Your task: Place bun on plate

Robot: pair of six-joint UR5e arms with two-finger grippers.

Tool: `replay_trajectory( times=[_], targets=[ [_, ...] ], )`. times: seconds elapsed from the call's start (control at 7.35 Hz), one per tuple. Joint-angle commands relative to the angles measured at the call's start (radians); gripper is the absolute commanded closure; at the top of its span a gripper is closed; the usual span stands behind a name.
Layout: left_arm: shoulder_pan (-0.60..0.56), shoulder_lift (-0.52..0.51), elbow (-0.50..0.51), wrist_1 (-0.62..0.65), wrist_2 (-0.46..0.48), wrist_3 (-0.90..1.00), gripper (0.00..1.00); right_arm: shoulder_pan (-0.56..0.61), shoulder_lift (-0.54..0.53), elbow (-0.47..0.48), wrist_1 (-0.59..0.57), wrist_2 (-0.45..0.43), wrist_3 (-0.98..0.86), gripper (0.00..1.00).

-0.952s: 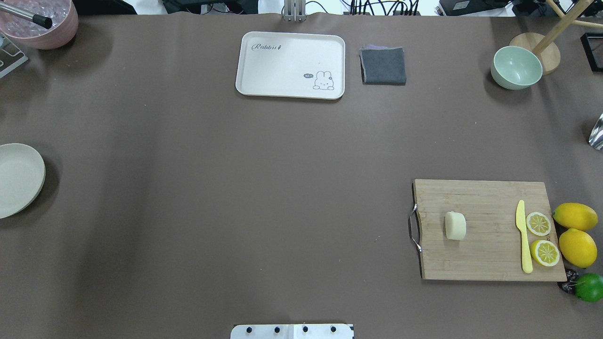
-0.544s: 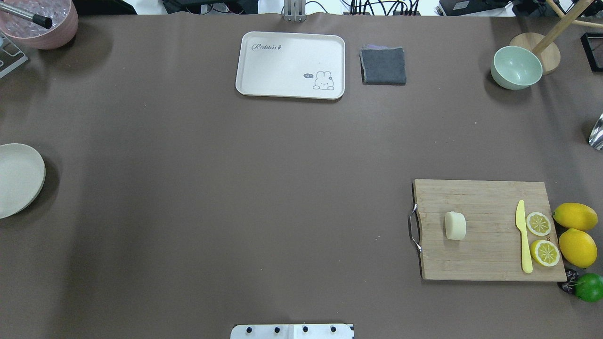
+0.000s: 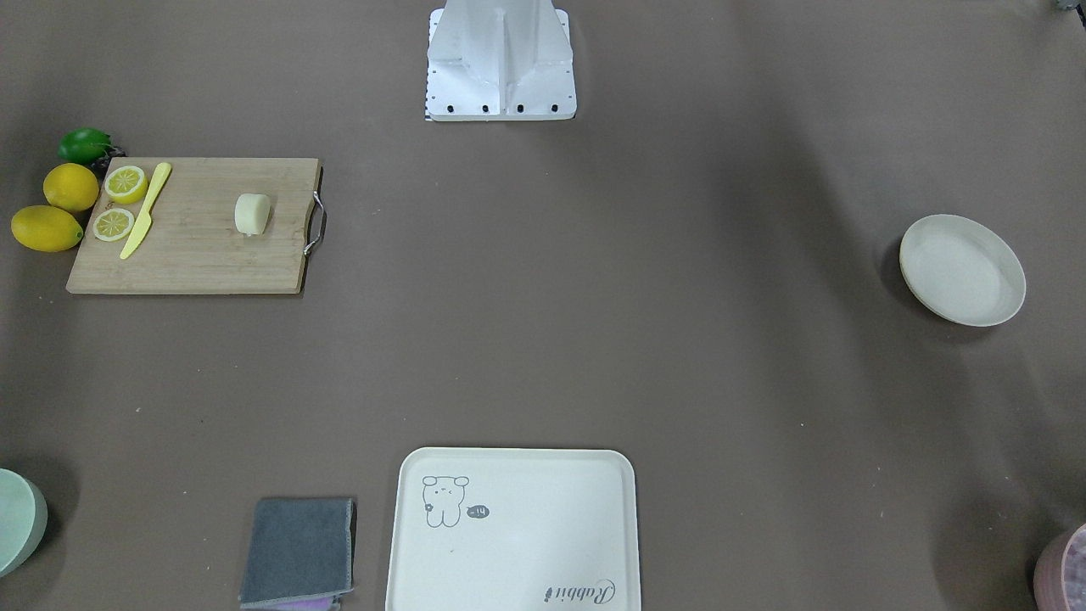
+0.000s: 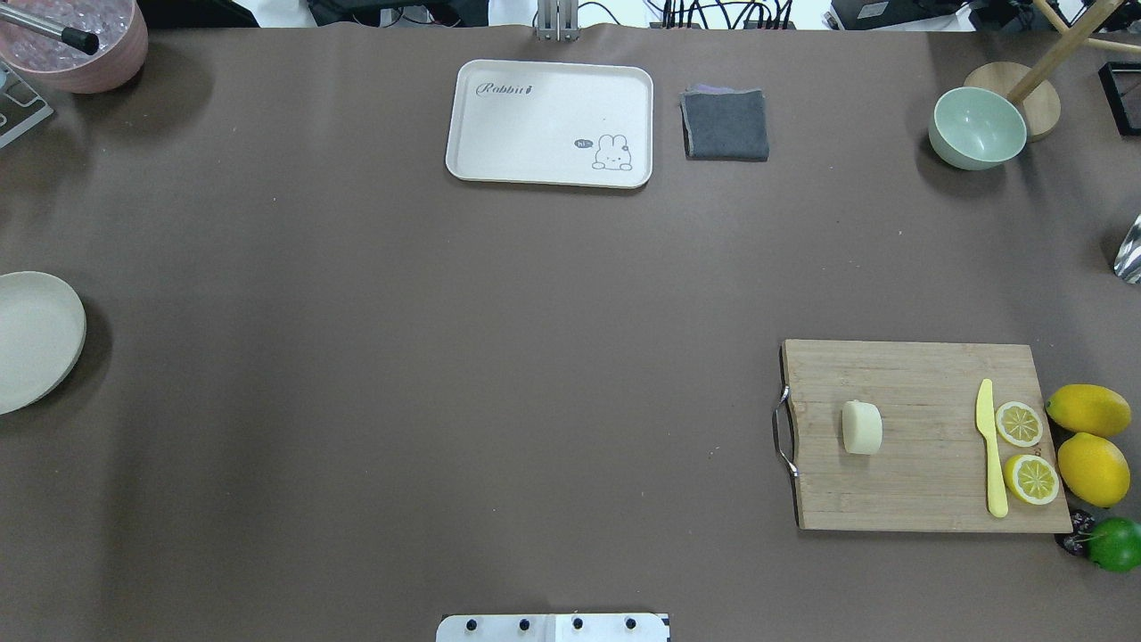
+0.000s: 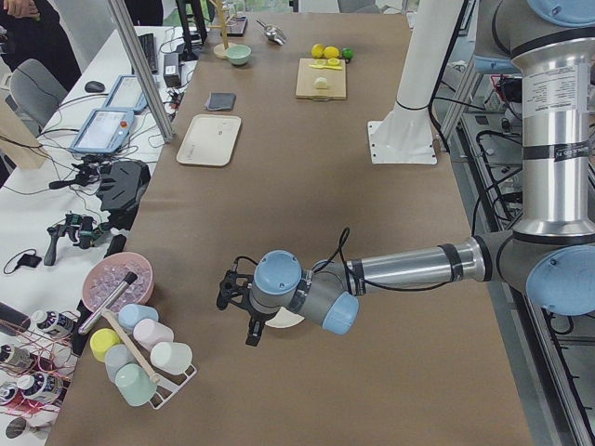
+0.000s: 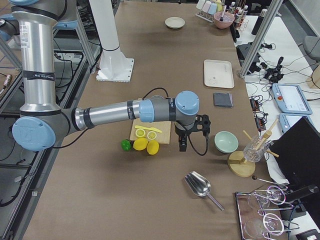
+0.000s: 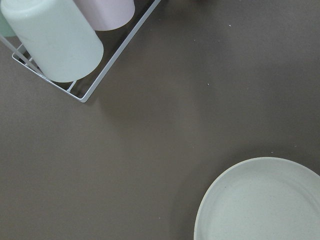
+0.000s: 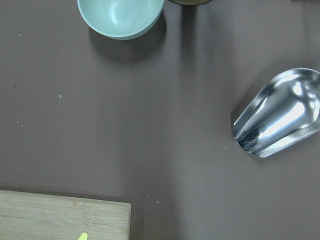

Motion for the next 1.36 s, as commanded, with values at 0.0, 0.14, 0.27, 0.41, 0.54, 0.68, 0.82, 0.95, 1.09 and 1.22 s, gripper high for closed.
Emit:
replay_trajectory(
  times=[0.0,0.14,0.27,0.41,0.54,0.68,0.82,0.95,1.09,1.22],
  targets=[
    [0.102,0.000,0.139,-0.251,0.005,-0.165,0.02,-0.061,0.018,0.000,0.078,-0.003,0.109,0.00],
    [0.145,0.000,0.193,-0.350,0.010,-0.226,0.02,-0.092,0.018,0.000,0.147,-0.004,0.210,0.00],
    [0.164,-0.001,0.218,-0.384,0.010,-0.231,0.02,-0.112,0.018,-0.002,0.196,-0.006,0.269,0.00],
    [0.185,-0.001,0.227,-0.385,0.011,-0.231,0.02,-0.132,0.018,-0.002,0.206,-0.009,0.290,0.00],
    [0.207,-0.004,0.230,-0.385,0.013,-0.231,0.03,-0.145,0.024,0.001,0.207,-0.017,0.301,0.00],
    [0.231,-0.006,0.230,-0.385,0.033,-0.231,0.03,-0.148,0.027,0.003,0.207,-0.017,0.309,0.00],
    [0.248,-0.009,0.230,-0.385,0.031,-0.231,0.19,-0.151,0.030,0.003,0.207,-0.018,0.311,0.00],
    [0.257,-0.010,0.230,-0.385,0.033,-0.229,0.38,-0.152,0.030,0.003,0.207,-0.023,0.311,0.00],
    [0.265,-0.010,0.232,-0.385,0.034,-0.228,0.66,-0.155,0.030,0.003,0.207,-0.027,0.311,0.00],
    [0.274,-0.010,0.236,-0.383,0.053,-0.222,0.87,-0.155,0.030,0.004,0.207,-0.029,0.311,0.00]
  ],
)
